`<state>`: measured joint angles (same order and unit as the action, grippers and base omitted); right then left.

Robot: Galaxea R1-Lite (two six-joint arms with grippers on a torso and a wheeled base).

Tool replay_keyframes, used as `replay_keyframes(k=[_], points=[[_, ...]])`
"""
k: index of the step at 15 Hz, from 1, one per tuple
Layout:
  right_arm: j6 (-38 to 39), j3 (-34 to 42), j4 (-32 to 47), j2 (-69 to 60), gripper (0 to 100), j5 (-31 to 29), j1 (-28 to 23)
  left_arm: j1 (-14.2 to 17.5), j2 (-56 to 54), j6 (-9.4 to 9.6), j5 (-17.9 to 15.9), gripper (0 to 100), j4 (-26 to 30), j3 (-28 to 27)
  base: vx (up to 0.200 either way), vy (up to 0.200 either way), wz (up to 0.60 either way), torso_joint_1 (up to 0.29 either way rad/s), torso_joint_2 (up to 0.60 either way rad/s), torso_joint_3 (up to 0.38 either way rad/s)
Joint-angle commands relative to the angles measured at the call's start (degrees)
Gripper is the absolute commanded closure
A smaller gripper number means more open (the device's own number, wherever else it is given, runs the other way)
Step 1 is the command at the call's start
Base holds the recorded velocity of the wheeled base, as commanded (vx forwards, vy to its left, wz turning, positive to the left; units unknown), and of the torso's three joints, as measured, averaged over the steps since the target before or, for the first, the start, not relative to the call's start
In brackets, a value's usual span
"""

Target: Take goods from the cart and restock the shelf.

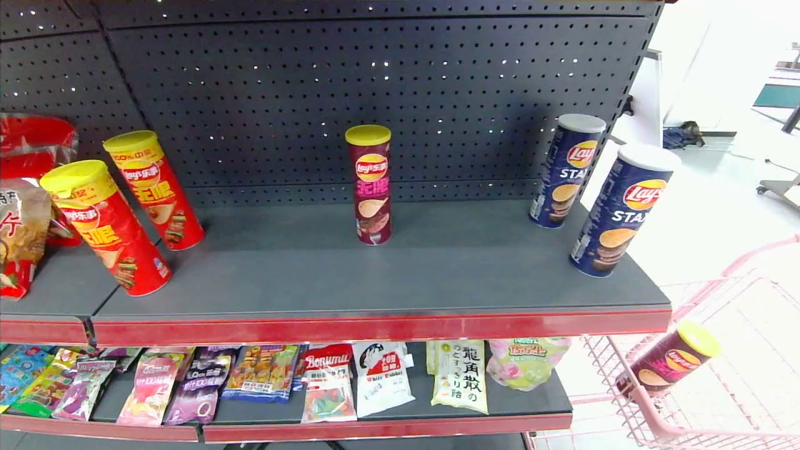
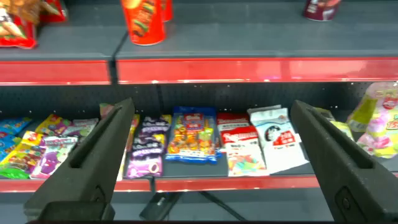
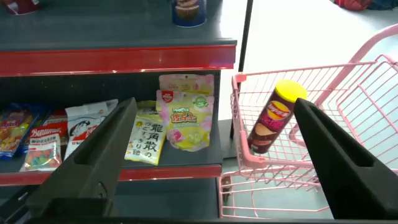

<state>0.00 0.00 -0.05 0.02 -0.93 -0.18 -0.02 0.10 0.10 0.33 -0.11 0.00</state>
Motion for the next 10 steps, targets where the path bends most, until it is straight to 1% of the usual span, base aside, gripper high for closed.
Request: replay_keyframes(k=[1, 4, 10], points=[[0.0, 0.0, 0.0, 0.1, 0, 0.0, 0.0, 0.0, 0.0, -0.01, 0.0, 0, 0.0, 0.0, 0.0, -0.2, 0.0, -0.002, 0.0, 0.007], [0.0, 0.0, 0.0, 0.1, 0, 0.0, 0.0, -0.1, 0.0, -0.1, 0.0, 0, 0.0, 0.0, 0.0, -0.2, 0.0, 0.001, 0.01, 0.004], [0.0, 0.0, 0.0, 0.1, 0, 0.0, 0.0, -0.1, 0.0, -0.1, 0.0, 0, 0.0, 0.0, 0.0, 0.0, 0.0, 0.0, 0.0, 0.0]])
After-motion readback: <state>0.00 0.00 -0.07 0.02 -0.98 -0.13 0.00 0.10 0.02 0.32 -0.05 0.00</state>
